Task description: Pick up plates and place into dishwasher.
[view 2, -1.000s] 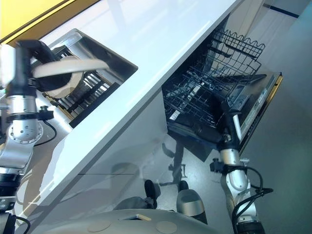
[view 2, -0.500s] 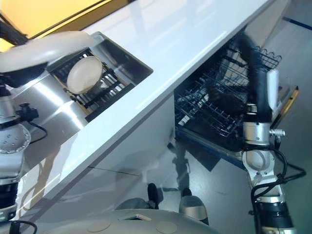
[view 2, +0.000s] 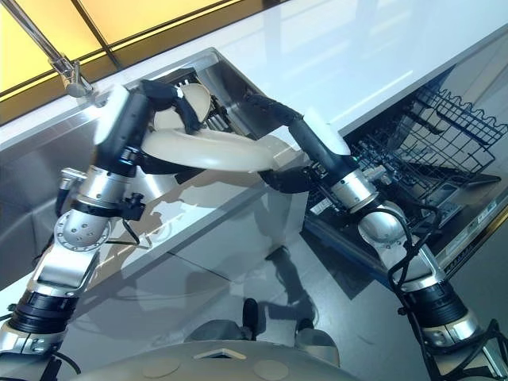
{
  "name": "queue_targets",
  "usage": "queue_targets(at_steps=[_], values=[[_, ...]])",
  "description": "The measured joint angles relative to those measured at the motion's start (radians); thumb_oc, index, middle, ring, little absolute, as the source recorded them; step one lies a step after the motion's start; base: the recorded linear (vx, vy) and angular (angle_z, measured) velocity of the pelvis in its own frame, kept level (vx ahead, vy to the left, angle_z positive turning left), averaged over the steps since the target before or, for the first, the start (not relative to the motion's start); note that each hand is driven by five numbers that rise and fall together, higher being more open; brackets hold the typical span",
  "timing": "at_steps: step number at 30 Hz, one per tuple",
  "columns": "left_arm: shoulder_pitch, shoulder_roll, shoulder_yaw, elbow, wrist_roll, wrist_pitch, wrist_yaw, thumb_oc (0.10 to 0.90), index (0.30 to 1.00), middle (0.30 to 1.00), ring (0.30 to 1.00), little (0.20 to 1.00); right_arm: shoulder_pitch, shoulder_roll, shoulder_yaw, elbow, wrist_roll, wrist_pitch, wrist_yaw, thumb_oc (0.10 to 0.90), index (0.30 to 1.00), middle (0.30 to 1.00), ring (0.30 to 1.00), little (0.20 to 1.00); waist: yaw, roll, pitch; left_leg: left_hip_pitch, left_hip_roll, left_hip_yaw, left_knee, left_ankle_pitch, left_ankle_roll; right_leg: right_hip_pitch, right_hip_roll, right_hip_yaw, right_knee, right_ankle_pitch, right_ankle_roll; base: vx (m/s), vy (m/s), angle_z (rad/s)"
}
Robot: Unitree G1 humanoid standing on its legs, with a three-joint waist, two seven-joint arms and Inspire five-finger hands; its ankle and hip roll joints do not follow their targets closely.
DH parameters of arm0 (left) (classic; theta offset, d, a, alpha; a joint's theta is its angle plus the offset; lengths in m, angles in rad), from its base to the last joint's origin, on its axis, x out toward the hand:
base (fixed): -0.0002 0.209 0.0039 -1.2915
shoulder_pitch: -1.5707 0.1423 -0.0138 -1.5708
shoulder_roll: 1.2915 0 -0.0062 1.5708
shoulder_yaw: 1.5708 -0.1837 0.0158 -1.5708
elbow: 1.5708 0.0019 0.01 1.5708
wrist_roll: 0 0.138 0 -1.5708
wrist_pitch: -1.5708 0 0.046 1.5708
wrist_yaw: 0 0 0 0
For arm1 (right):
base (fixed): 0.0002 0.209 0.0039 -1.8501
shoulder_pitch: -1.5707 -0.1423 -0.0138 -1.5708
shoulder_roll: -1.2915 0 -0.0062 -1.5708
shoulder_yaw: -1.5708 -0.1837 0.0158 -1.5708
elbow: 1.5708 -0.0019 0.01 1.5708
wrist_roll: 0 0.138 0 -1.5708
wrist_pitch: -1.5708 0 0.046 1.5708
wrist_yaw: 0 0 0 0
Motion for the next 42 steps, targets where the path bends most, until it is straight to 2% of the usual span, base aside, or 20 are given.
queue_targets(at_steps=[9, 10, 12, 15, 16, 25, 33, 34, 35, 39, 42], values=[[-0.011, -0.038, -0.01, 0.027, -0.05, 0.019, -0.048, 0.1, 0.3, 0.3, 0.3, 0.2, 0.0, 0.031, 0.006, 0.037, 0.0, 0.0, -0.004, 0.8, 0.9, 0.9, 0.9, 0.9, 0.002, -0.004, -0.001, -0.001, -0.001, -0.003, 0.0, 0.003, 0.001, 0.0, 0.0, -0.002, 0.001, 0.0, 0.0, 0.01, -0.001, 0.01], [-0.011, -0.044, -0.012, 0.027, -0.05, 0.019, -0.048, 0.1, 0.3, 0.3, 0.3, 0.2, 0.0, 0.04, 0.006, 0.041, 0.0, 0.0, -0.006, 0.682, 0.799, 0.799, 0.799, 0.782, 0.002, -0.005, -0.001, -0.001, -0.001, -0.003, 0.0, 0.003, 0.001, 0.001, 0.0, -0.002, 0.001, 0.0, 0.0, 0.0, 0.0, 0.0], [-0.011, -0.052, -0.013, 0.027, -0.05, 0.019, -0.049, 0.1, 0.3, 0.3, 0.3, 0.2, 0.0, 0.044, 0.01, 0.044, 0.0, 0.0, -0.008, 0.536, 0.674, 0.674, 0.674, 0.636, 0.002, -0.005, -0.001, -0.002, -0.001, -0.004, 0.0, 0.004, 0.001, 0.001, 0.0, -0.003, 0.001, 0.0, 0.0, 0.0, 0.0, 0.0], [-0.013, -0.064, -0.018, 0.027, -0.05, 0.019, -0.048, 0.1, 0.3, 0.3, 0.3, 0.2, 0.0, 0.067, 0.014, 0.045, 0.0, 0.0, -0.028, 0.251, 0.429, 0.429, 0.429, 0.351, 0.002, -0.005, -0.001, -0.002, -0.001, -0.005, 0.0, 0.004, 0.001, 0.001, 0.0, -0.004, 0.0, 0.0, 0.0, 0.0, 0.0, 0.0], [-0.013, -0.064, -0.018, 0.027, -0.049, 0.019, -0.047, 0.1, 0.3, 0.3, 0.3, 0.2, 0.0, 0.075, 0.014, 0.047, 0.0, 0.0, -0.036, 0.1, 0.3, 0.3, 0.3, 0.2, 0.002, -0.005, -0.001, -0.001, -0.001, -0.006, 0.0, 0.004, 0.001, 0.002, 0.0, -0.004, 0.001, 0.0, 0.0, 0.0, 0.0, 0.0], [-0.017, -0.113, -0.035, 0.027, -0.047, 0.029, 0.028, 0.1, 0.3, 0.3, 0.3, 0.2, 0.003, 0.117, 0.014, 0.051, 0.008, -0.005, -0.101, 0.1, 0.3, 0.3, 0.3, 0.2, 0.002, -0.007, 0.0, -0.001, 0.0, -0.003, 0.0, 0.005, 0.002, 0.001, -0.001, -0.006, 0.0, 0.0, 0.0, 0.0, -0.001, 0.0], [-0.021, -0.145, -0.055, 0.028, -0.049, 0.066, 0.044, 0.111, 0.309, 0.309, 0.309, 0.211, 0.014, 0.12, 0.014, 0.061, 0.008, -0.005, -0.126, 0.1, 0.3, 0.3, 0.3, 0.2, 0.003, -0.007, 0.0, 0.0, 0.0, 0.001, 0.0, 0.005, 0.002, 0.0, -0.002, -0.005, 0.0, 0.0, 0.0, 0.0, 0.0, 0.0], [-0.021, -0.148, -0.058, 0.028, -0.055, 0.074, 0.042, 0.243, 0.422, 0.422, 0.422, 0.343, 0.019, 0.12, 0.014, 0.062, 0.008, -0.005, -0.129, 0.1, 0.3, 0.3, 0.3, 0.2, 0.003, -0.007, 0.0, 0.0, 0.0, 0.001, 0.0, 0.005, 0.002, 0.0, -0.002, -0.004, 0.0, 0.0, 0.0, 0.0, 0.0, 0.0], [-0.021, -0.15, -0.059, 0.028, -0.063, 0.087, 0.035, 0.8, 0.9, 0.9, 0.9, 0.9, 0.026, 0.121, 0.014, 0.062, 0.008, -0.005, -0.131, 0.1, 0.3, 0.3, 0.3, 0.2, 0.003, -0.007, 0.0, 0.001, 0.0, 0.001, 0.0, 0.005, 0.002, 0.0, -0.002, -0.004, 0.0, 0.0, 0.0, 0.0, 0.0, 0.0], [-0.021, -0.159, -0.077, 0.048, -0.113, 0.162, -0.01, 0.8, 0.9, 0.9, 0.9, 0.9, 0.049, 0.132, 0.012, 0.065, 0.046, -0.007, -0.142, 0.1, 0.3, 0.3, 0.3, 0.2, 0.003, -0.007, 0.0, 0.001, 0.0, 0.001, 0.0, 0.005, 0.002, 0.001, -0.002, -0.004, 0.0, 0.0, 0.0, 0.0, 0.0, 0.0], [-0.016, -0.179, -0.1, 0.143, -0.145, 0.225, -0.045, 0.8, 0.9, 0.9, 0.9, 0.9, 0.05, 0.155, 0.011, 0.065, 0.078, -0.046, -0.143, 0.1, 0.3, 0.3, 0.3, 0.2, -0.001, -0.007, 0.0, 0.001, 0.001, 0.001, 0.0, 0.005, 0.002, 0.001, -0.002, -0.004, 0.0, 0.0, 0.0, 0.0, 0.0, 0.0]])
